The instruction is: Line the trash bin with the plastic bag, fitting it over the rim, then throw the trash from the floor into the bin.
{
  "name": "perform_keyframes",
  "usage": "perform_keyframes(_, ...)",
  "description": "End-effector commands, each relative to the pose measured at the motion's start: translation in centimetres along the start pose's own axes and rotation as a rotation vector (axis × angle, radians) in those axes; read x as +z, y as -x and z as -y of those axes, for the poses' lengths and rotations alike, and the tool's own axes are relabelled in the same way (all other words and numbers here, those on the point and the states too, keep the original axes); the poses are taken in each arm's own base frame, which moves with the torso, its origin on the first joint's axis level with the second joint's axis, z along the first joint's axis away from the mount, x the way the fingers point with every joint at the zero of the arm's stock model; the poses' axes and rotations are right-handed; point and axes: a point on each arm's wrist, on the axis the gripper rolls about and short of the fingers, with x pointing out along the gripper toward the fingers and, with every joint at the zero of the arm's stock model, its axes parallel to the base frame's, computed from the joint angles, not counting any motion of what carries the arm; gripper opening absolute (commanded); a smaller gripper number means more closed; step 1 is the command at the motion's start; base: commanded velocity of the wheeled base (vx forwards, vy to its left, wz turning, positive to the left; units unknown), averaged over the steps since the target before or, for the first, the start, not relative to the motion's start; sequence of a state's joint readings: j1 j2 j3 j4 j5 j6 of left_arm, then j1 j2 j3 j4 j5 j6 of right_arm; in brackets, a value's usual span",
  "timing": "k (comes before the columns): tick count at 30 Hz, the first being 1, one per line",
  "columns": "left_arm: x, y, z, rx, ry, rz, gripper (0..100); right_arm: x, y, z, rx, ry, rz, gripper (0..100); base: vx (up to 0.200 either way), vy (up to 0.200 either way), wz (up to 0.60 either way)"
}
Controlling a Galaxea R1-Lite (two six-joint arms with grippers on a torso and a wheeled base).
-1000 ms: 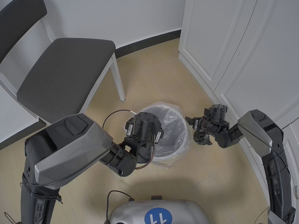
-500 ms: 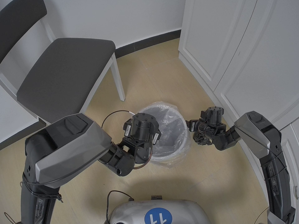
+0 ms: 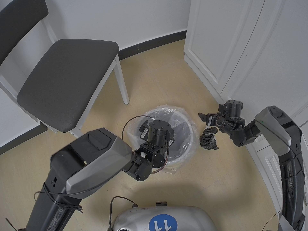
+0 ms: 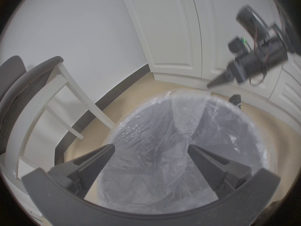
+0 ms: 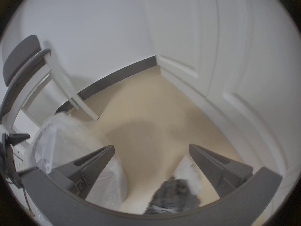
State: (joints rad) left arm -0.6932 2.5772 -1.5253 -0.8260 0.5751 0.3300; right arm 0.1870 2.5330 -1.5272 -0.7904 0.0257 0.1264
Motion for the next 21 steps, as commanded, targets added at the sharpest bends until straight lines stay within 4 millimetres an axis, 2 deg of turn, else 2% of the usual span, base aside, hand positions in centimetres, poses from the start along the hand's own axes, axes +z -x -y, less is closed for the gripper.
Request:
perform_keyframes(1,-2.5,-1.8,1.6,0.001,-0.048,-0.023,100,3.9,1.8,1.4,-0.026,-0.005,0.069,100,0.000,0.000,0.00)
perform_keyframes(5,-2.9,-3.5,1.4,0.044,-0.081,0.000,100,4.4,2.1,1.7,-0.032,-0.005,0.084,100,0.000,0.000,0.00)
perform_keyframes(9,-2.3,-5.0,0.5,0.094,-0.066,0.047,100,4.5,2.1,2.0,-0.037,-0.008,0.086,100,0.000,0.000,0.00)
perform_keyframes(21,0.9,-5.8,-3.7,0.176,-0.013,0.104,100,5.1,2.4,2.3,-0.043,-0.008,0.105,100,0.000,0.000,0.00)
